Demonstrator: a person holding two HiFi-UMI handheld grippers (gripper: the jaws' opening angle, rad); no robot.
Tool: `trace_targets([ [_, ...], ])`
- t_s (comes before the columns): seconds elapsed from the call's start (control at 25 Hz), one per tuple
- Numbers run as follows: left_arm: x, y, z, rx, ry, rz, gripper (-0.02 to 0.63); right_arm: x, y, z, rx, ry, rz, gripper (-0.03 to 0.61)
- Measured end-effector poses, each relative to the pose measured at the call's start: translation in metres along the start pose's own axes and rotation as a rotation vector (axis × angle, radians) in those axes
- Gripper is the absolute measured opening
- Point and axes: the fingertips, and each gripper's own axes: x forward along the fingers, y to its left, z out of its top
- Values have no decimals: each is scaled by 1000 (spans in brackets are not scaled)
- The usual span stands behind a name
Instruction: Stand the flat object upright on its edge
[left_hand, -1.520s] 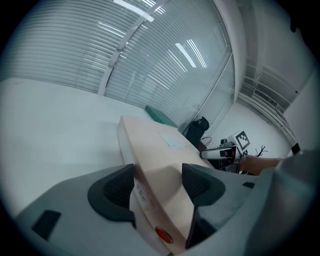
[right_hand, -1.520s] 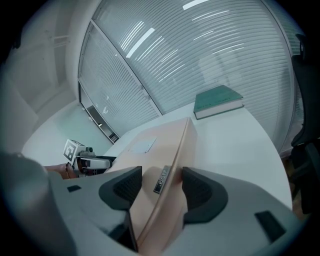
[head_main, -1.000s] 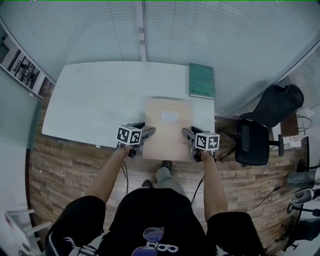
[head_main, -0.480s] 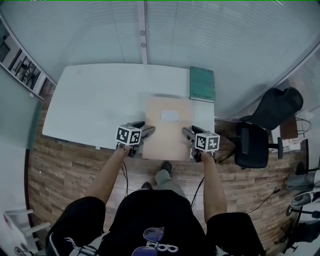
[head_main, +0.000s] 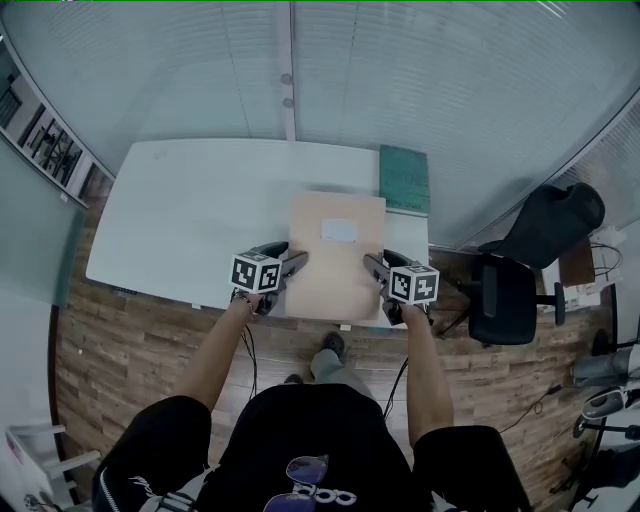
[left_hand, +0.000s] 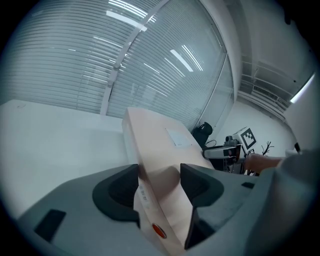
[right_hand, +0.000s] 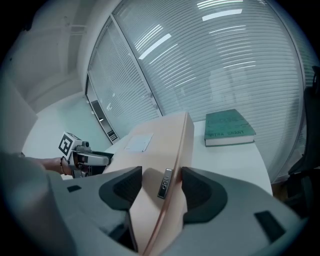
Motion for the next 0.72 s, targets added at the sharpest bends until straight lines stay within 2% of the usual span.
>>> trace_targets([
  [0.72, 1, 22, 57, 20, -86, 40, 278, 20, 2, 62, -49, -46, 6, 262],
])
